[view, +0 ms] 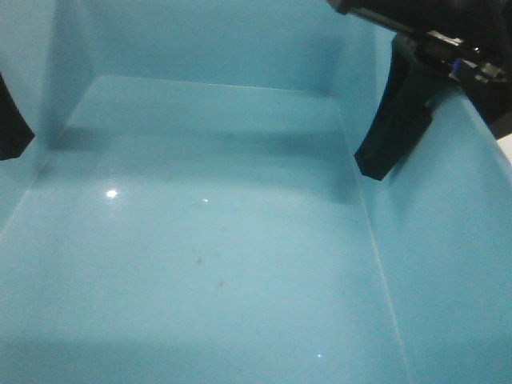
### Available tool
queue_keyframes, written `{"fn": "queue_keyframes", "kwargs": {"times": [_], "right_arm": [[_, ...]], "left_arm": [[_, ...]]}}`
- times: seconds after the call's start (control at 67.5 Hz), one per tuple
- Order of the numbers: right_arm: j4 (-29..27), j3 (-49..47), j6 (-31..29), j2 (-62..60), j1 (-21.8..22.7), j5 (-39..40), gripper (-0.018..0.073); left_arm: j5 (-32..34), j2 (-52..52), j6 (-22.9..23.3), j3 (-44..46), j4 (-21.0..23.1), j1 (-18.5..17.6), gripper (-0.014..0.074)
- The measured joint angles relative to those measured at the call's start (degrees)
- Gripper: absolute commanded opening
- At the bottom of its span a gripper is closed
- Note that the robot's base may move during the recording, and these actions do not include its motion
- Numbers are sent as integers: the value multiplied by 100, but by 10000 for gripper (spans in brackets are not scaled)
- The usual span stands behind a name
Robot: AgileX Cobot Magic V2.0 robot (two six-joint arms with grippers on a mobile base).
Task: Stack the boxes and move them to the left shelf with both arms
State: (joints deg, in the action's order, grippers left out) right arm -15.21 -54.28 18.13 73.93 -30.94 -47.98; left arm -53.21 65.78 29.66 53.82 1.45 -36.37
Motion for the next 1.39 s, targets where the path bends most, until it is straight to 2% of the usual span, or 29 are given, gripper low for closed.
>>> {"fn": "queue_keyframes", "kwargs": {"times": [1.394], "right_arm": [[-12, 0, 0, 0, 0, -4, 60]], "left_arm": [[-20, 0, 0, 0, 0, 0, -2]]}}
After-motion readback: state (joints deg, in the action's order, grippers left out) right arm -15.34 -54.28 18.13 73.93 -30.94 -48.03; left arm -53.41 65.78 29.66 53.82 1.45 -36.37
